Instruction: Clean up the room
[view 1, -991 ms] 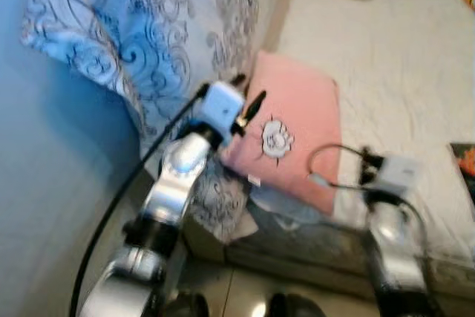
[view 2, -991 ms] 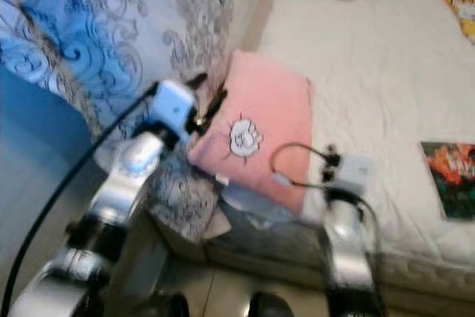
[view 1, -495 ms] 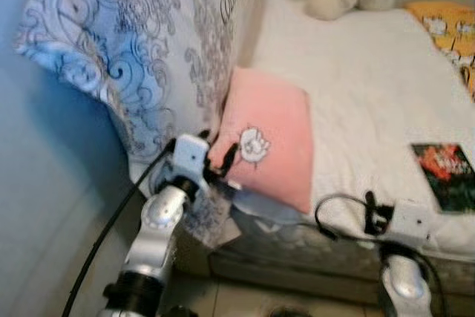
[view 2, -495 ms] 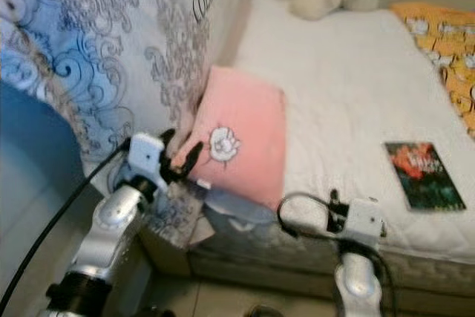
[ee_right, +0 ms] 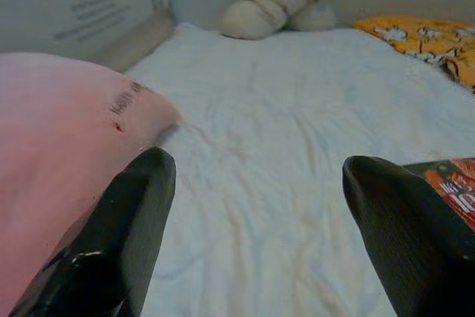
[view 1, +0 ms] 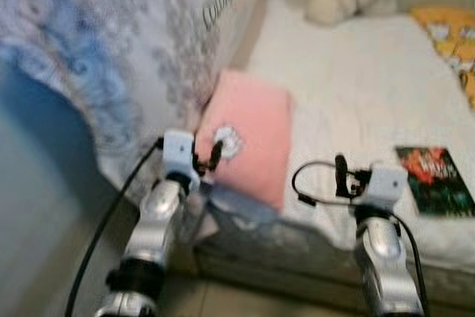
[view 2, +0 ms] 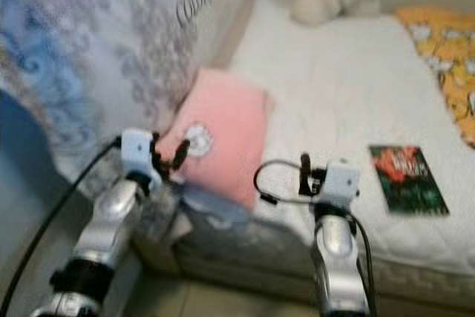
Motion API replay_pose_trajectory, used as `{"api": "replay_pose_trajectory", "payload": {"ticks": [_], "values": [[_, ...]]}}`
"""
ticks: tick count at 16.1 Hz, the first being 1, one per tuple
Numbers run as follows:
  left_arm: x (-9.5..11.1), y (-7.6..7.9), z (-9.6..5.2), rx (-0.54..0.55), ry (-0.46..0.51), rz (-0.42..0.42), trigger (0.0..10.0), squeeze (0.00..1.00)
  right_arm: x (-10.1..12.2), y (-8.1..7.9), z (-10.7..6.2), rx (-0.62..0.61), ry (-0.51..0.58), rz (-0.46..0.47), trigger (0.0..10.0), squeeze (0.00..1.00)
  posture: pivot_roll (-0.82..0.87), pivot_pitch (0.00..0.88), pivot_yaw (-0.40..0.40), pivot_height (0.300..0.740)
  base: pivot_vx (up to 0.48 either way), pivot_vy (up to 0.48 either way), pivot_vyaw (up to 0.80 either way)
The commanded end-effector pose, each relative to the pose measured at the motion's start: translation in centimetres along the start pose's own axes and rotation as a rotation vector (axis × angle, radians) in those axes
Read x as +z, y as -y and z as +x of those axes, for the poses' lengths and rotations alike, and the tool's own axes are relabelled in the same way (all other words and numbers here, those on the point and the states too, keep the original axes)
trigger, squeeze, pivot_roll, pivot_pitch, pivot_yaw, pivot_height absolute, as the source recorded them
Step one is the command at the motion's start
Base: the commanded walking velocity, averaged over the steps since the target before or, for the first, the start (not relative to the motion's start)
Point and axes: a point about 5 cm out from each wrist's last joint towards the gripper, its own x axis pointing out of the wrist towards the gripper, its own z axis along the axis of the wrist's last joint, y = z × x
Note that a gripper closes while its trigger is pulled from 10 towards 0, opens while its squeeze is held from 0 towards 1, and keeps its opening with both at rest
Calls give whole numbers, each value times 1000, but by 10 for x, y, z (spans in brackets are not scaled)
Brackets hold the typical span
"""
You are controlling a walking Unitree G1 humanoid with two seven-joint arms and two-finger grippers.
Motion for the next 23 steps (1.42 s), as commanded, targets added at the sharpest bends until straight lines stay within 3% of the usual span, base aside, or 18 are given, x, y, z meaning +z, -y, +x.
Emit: {"api": "replay_pose_trajectory", "payload": {"ticks": [1,3,5,6,8,10,18,19,20,23], "values": [[1,13,2,-58,9,32,10000,0,-3,5,-4,-2,-10,-24,10000,0,-5,0,20,740,266,-394,0],[3,14,4,-81,25,59,10000,0,-7,4,-6,-8,-22,-19,10000,0,-7,0,24,740,270,-394,0],[7,14,6,-74,43,29,10000,0,-6,4,-7,-4,-16,-18,10000,0,-12,0,26,740,274,-392,0],[9,14,7,-80,53,23,10000,0,-4,6,-7,-13,1,-75,10000,1000,-15,0,28,740,270,-394,0],[11,24,6,-136,68,62,10000,0,-5,9,-9,-20,-3,-38,10000,1000,-18,0,25,740,268,-396,0],[9,29,5,-143,66,10,10000,0,-10,15,-11,-40,-29,-61,10000,1000,-24,0,22,740,264,-396,0],[-3,39,-6,-172,39,-27,10000,0,-17,15,-15,26,-64,-83,10000,1000,-28,0,9,740,30,-454,0],[-4,40,-5,-171,37,-28,10000,0,-16,14,-17,52,-60,-87,10000,141,-33,0,7,740,0,-469,0],[-4,39,-5,-171,32,-26,10000,0,-17,13,-19,61,-59,-100,10000,0,-36,0,7,740,0,-469,0],[-10,39,-6,-168,13,-32,10000,0,-24,18,-29,80,-94,-135,10000,0,-57,0,4,740,0,-469,0]]}}
